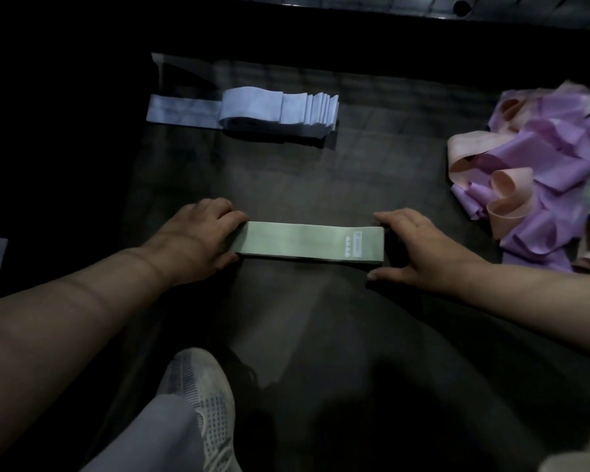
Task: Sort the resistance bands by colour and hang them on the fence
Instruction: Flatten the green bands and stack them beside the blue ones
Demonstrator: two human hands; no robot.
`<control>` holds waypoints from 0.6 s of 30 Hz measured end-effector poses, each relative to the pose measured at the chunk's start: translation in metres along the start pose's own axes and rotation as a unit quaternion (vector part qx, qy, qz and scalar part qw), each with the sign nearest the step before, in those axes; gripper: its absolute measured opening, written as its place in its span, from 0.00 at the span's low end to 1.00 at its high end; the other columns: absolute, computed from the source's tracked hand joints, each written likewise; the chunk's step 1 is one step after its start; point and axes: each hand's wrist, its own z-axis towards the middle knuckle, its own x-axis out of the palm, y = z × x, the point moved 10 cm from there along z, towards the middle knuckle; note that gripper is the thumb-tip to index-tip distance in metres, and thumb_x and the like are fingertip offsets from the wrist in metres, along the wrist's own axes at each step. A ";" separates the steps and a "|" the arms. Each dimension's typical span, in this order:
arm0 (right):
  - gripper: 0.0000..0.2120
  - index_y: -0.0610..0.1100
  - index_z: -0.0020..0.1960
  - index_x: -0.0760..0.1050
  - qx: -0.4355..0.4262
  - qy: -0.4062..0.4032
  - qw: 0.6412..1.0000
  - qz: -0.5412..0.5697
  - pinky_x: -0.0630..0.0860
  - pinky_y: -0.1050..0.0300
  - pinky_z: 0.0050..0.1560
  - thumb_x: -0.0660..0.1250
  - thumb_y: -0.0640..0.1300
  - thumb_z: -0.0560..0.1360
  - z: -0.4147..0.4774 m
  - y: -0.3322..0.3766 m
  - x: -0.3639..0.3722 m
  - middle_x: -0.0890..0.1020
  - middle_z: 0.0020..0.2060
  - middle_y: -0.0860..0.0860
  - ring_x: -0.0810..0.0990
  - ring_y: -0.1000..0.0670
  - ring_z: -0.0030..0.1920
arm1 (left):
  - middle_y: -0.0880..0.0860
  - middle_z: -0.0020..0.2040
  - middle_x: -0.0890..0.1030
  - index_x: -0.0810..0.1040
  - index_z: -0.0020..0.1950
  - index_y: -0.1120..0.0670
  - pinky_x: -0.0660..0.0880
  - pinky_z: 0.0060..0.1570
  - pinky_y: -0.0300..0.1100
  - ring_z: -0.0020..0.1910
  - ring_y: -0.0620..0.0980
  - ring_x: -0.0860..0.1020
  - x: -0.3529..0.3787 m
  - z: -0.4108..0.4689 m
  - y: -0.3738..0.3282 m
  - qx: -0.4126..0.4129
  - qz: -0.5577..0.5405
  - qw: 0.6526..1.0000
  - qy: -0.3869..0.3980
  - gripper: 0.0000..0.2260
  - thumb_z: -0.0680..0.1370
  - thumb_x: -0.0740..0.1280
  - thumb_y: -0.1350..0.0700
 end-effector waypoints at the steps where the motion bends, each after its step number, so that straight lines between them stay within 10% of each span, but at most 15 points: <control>1: 0.46 0.44 0.72 0.68 -0.002 -0.005 1.000 0.003 0.69 0.51 0.69 0.71 0.69 0.63 -0.001 0.000 0.000 0.72 0.64 0.47 0.71 0.47 0.66 | 0.56 0.60 0.75 0.74 0.69 0.54 0.74 0.54 0.50 0.55 0.59 0.75 0.000 0.000 0.001 -0.002 0.001 1.000 -0.001 0.33 0.68 0.76 0.44; 8: 0.44 0.45 0.73 0.70 -0.027 -0.035 0.999 0.009 0.75 0.45 0.63 0.65 0.71 0.66 -0.006 0.004 -0.003 0.72 0.61 0.47 0.74 0.46 0.61 | 0.56 0.58 0.75 0.75 0.69 0.54 0.75 0.52 0.50 0.53 0.59 0.76 -0.002 -0.002 0.002 0.002 -0.012 1.000 -0.028 0.31 0.69 0.75 0.42; 13: 0.36 0.45 0.77 0.61 0.102 -0.058 0.987 0.108 0.68 0.60 0.65 0.68 0.58 0.75 -0.014 -0.004 0.001 0.70 0.61 0.52 0.73 0.55 0.57 | 0.53 0.66 0.72 0.71 0.71 0.50 0.67 0.65 0.50 0.65 0.56 0.70 -0.008 -0.010 0.017 -0.113 -0.050 0.991 -0.043 0.36 0.69 0.61 0.31; 18: 0.14 0.46 0.52 0.72 0.260 -0.091 0.934 0.228 0.78 0.50 0.51 0.66 0.57 0.78 -0.018 -0.031 0.021 0.83 0.45 0.47 0.81 0.47 0.44 | 0.62 0.67 0.73 0.75 0.69 0.58 0.64 0.70 0.44 0.67 0.60 0.71 0.018 -0.048 0.078 -0.451 -0.322 0.824 -0.119 0.20 0.82 0.60 0.49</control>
